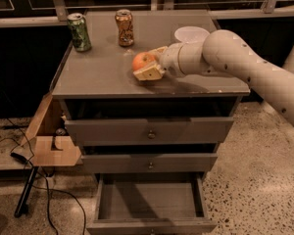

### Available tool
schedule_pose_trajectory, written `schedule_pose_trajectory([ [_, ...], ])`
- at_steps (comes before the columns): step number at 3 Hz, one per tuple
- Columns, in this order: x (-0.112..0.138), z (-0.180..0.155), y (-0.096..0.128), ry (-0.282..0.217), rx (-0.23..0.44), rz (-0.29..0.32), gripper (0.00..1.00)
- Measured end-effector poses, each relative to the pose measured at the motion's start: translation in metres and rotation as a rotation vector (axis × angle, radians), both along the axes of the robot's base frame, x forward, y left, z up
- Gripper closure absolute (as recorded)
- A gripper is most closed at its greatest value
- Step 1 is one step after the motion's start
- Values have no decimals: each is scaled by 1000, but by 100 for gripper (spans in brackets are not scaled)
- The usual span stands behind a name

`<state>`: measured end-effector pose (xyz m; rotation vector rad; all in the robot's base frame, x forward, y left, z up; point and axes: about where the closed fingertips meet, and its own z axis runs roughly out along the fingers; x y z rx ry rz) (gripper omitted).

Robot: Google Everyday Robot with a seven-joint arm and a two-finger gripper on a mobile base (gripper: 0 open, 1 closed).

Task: Pick orange from bottom drawer and place on counter

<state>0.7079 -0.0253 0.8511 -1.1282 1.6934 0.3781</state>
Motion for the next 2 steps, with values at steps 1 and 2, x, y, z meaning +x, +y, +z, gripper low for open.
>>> schedule_pose_trajectory([
  [1,0,0,0,0,0,0,83],
  [2,0,0,0,0,0,0,59],
])
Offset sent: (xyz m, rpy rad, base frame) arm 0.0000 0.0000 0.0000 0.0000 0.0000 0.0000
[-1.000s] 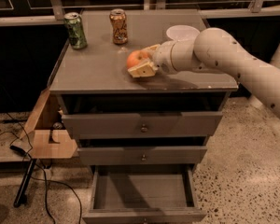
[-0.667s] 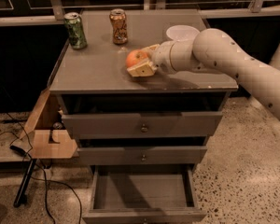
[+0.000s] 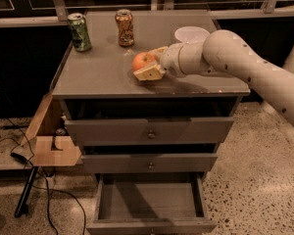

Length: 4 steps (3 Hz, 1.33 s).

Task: Pick orange from bottom drawer and place on counter

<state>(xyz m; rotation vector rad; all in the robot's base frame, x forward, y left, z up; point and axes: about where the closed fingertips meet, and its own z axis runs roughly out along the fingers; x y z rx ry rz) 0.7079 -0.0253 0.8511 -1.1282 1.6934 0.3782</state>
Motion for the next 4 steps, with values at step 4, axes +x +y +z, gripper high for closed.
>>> schedule_pose_trajectory([
  [4,0,0,0,0,0,0,0],
])
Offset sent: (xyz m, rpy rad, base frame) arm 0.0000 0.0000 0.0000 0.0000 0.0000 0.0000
